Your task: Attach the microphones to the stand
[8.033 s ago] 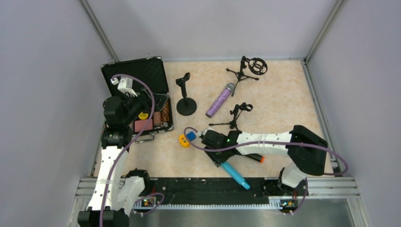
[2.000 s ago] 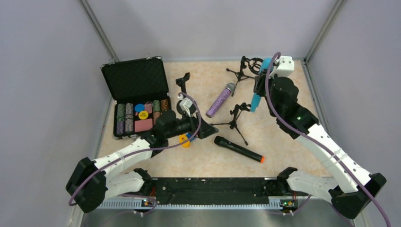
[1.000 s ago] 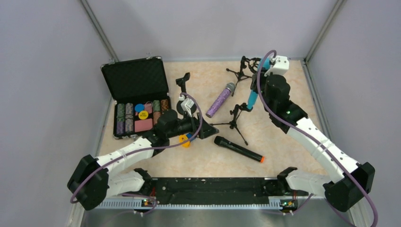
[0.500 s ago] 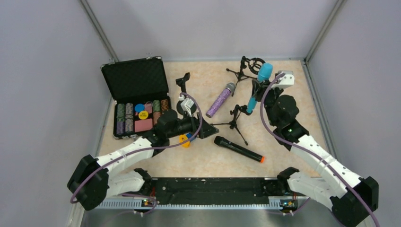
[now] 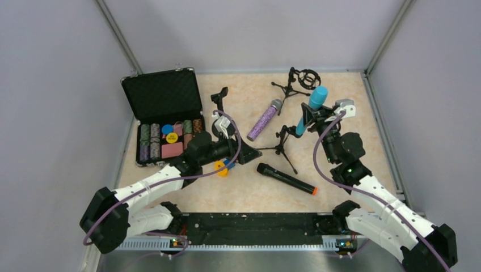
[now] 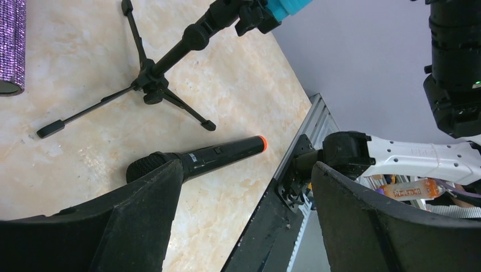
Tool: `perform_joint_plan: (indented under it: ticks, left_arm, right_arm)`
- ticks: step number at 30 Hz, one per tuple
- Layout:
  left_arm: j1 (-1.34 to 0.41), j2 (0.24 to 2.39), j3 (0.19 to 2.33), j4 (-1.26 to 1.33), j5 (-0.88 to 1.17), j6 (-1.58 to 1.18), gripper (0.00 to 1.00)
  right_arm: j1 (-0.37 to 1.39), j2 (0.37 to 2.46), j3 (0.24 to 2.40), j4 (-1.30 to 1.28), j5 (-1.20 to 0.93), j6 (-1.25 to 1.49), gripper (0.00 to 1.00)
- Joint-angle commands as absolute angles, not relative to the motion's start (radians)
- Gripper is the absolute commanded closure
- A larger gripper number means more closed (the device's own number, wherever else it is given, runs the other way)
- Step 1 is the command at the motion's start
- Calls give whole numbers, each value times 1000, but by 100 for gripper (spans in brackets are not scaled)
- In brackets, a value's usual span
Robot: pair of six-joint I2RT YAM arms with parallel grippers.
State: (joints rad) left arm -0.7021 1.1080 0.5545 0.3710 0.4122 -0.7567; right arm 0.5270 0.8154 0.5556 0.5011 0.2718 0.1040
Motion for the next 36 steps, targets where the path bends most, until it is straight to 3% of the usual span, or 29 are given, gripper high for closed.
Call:
perform_joint_plan:
  ticks: [1,36]
  left_arm:
    - [-703,1086,582,442,390,-759,12]
    - [-704,1126,599,473,383,-766,13]
  right_arm:
    - [523,817,489,455,236,49,100]
    - [535,891,294,592,246,-40,100]
